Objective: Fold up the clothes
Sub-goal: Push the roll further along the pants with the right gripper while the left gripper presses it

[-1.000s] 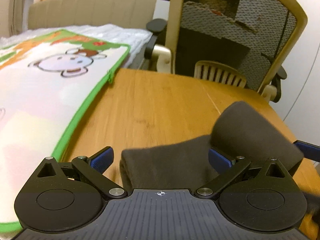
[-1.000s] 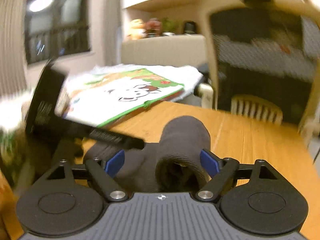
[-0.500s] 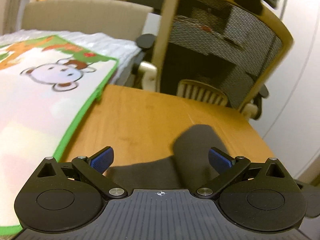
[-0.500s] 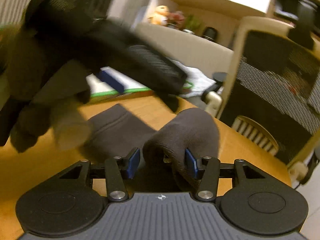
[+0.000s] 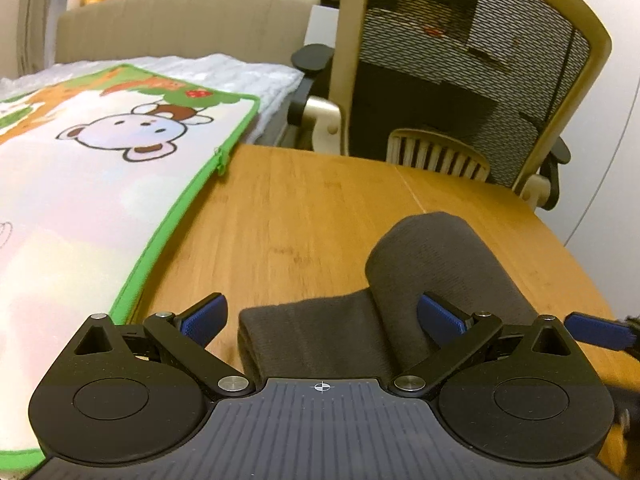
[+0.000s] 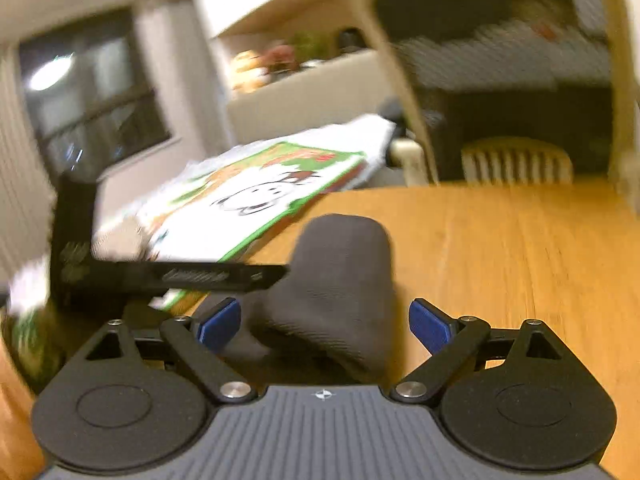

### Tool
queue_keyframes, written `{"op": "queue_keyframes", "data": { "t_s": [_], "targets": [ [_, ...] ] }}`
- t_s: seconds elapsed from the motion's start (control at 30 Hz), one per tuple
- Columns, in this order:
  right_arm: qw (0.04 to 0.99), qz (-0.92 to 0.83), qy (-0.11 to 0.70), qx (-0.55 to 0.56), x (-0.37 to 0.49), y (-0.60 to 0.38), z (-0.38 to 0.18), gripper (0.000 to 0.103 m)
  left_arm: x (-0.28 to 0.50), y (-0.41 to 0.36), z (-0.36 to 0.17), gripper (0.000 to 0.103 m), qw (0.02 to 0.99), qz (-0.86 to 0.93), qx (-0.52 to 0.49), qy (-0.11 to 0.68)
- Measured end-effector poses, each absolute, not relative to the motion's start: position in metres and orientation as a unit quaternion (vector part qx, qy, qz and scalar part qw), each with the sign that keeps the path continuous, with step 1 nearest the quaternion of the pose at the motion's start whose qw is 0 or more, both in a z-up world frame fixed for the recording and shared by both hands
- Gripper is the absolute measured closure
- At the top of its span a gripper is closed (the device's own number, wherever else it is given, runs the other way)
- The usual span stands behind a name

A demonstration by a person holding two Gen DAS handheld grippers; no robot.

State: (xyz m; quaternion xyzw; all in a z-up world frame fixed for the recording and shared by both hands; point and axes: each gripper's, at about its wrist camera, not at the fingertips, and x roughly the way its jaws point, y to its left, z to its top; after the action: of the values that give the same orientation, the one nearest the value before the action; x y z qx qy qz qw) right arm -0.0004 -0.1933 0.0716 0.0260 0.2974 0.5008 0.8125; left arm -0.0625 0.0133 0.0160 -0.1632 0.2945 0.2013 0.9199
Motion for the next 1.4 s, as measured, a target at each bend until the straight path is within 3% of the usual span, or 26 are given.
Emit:
{"op": "queue_keyframes", "data": {
  "t_s": [0.17,0.2,0.3,0.37,0.53,0.73,0.83,0.97,1.03,1.07,1.1,1.13,1.33,1.37,1.4],
  "targets": [
    [0.795,0.489,0.356,0.046,0.004,-0.177,0.045,0.015,-0.064,0.018,0.012,0.000,0.917,0.200,-0.178,0.297],
    [0.791,0.493,0.361,0.043,0.003,-0.176,0.040,0.031,-0.065,0.019,0.011,0.000,0.916,0.201,-0.179,0.298],
    [0.797,0.494,0.347,0.021,-0.006,-0.174,0.041,0.055,-0.069,0.025,0.012,0.000,0.913,0.204,-0.191,0.297],
    [0.807,0.493,0.326,-0.006,-0.012,-0.177,0.051,0.065,-0.073,0.031,0.017,0.000,0.912,0.209,-0.202,0.289],
    [0.842,0.475,0.205,-0.152,-0.036,-0.176,0.084,0.067,-0.080,0.035,0.039,0.000,0.918,0.208,-0.216,0.258],
    [0.805,0.494,0.093,-0.315,-0.095,-0.150,0.076,0.067,-0.072,0.017,0.054,0.000,0.931,0.177,-0.196,0.253],
    [0.776,0.513,0.067,-0.360,-0.116,-0.144,0.070,0.076,-0.063,0.011,0.052,0.000,0.932,0.176,-0.180,0.262],
    [0.770,0.529,0.084,-0.346,-0.118,-0.144,0.071,0.075,-0.056,0.015,0.035,0.000,0.926,0.188,-0.163,0.285],
    [0.782,0.537,0.122,-0.293,-0.104,-0.150,0.080,0.057,-0.060,0.022,0.030,0.000,0.922,0.187,-0.181,0.285],
    [0.791,0.539,0.148,-0.251,-0.094,-0.156,0.086,0.031,-0.062,0.025,0.028,0.000,0.921,0.186,-0.191,0.284],
    [0.799,0.539,0.177,-0.200,-0.084,-0.161,0.091,0.015,-0.065,0.029,0.027,0.000,0.919,0.186,-0.200,0.283],
    [0.804,0.536,0.206,-0.153,-0.073,-0.165,0.094,0.012,-0.066,0.031,0.026,0.000,0.918,0.187,-0.207,0.283],
    [0.796,0.526,0.292,-0.064,-0.053,-0.154,0.075,0.007,-0.071,0.040,0.021,0.000,0.909,0.185,-0.243,0.285],
    [0.795,0.528,0.293,-0.060,-0.051,-0.150,0.072,0.014,-0.071,0.039,0.021,0.000,0.908,0.185,-0.245,0.286],
    [0.792,0.532,0.295,-0.056,-0.049,-0.147,0.068,0.034,-0.071,0.039,0.021,0.000,0.908,0.184,-0.245,0.286]
  ]
}}
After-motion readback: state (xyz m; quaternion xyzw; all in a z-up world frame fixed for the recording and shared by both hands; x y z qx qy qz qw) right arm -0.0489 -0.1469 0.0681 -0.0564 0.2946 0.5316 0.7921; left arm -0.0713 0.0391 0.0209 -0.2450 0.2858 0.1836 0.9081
